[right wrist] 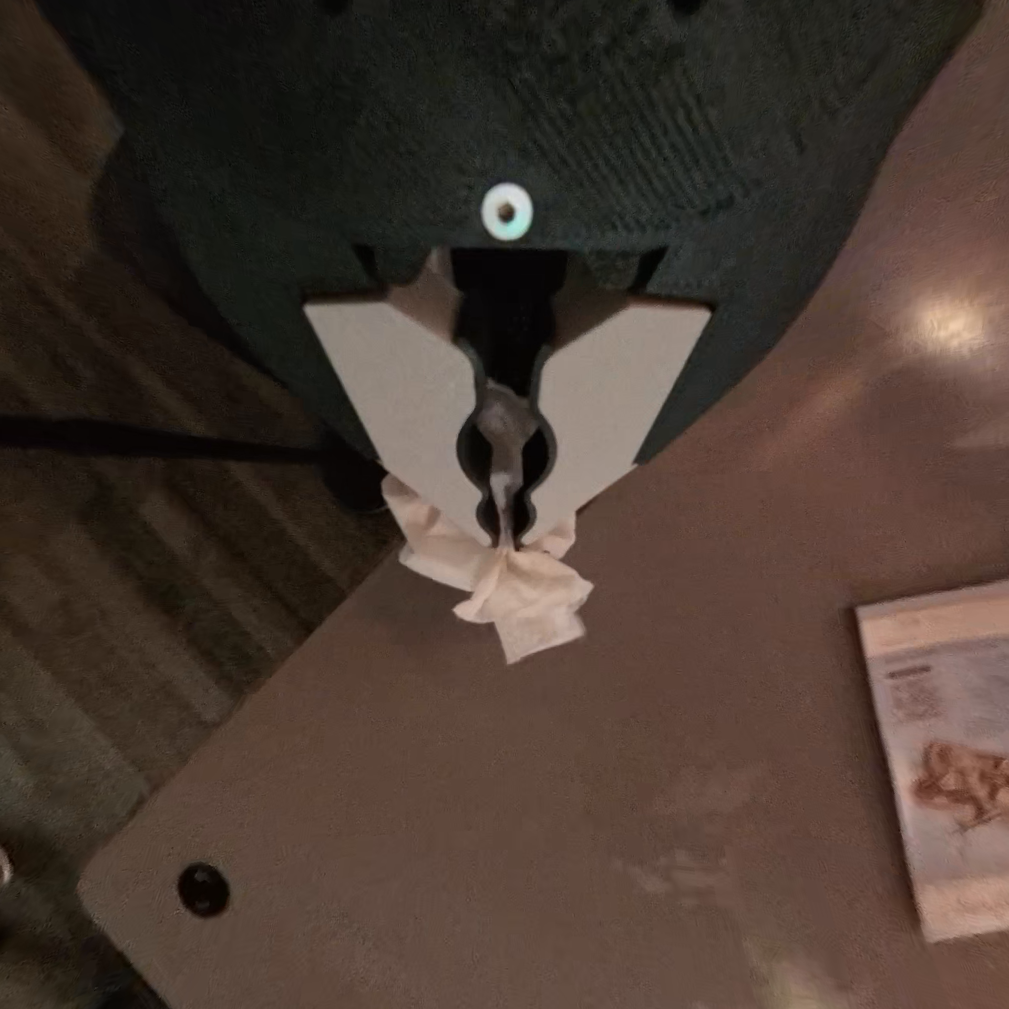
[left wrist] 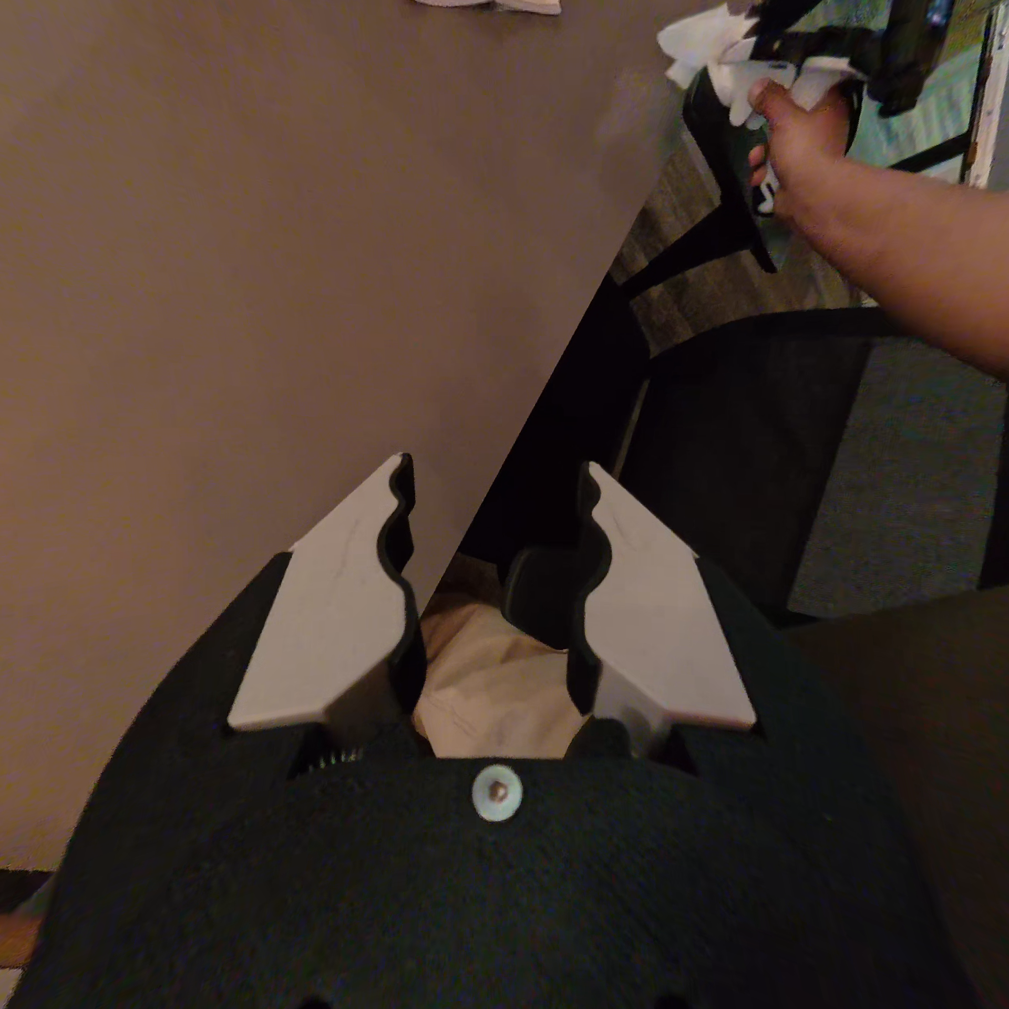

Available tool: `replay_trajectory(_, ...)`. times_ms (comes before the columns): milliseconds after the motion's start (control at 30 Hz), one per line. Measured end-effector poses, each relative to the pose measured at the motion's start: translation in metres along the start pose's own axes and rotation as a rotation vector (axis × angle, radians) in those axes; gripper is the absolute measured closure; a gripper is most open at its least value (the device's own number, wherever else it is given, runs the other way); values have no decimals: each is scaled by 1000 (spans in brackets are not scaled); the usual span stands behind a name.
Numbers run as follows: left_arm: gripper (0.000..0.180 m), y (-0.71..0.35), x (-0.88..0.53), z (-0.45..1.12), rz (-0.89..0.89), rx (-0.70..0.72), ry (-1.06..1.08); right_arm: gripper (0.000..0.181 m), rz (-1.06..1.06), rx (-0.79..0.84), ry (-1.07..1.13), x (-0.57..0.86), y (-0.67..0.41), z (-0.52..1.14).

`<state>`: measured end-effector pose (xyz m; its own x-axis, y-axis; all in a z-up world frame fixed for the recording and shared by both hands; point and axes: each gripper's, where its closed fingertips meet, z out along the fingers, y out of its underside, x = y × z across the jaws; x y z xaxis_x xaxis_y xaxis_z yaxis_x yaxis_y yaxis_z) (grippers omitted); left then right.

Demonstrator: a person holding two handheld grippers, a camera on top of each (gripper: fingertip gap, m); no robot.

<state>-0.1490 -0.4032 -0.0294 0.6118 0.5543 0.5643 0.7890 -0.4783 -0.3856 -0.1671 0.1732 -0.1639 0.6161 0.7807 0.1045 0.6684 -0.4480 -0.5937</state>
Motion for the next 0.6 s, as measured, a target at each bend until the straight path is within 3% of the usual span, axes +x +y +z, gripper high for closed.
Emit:
replay_trajectory(67,125,-1,0,0,5,0,-4,178,98,2,-59,-7,1,-3)
replay_trajectory(167,125,-3,-3,-1,-6,16,-14,178,-229,-14,-66,-34,8,-10)
replay_trajectory(300,125,-2,-3,0,-20,16,-4,178,13,21,-96,-26,8,-11)
replay_trajectory(400,125,-6,-3,-3,-19,35,-10,177,-330,-28,-137,-58,30,-20)
replay_trajectory(433,125,-8,-1,-5,-23,43,-5,178,-299,-13,-146,-55,29,-22)
replay_trajectory(533,125,-10,-1,-14,-13,64,-20,178,59,20,-114,-20,24,-28)
replay_trajectory(600,125,-11,-3,-21,-12,86,-39,178,-37,13,-122,-27,43,-43)
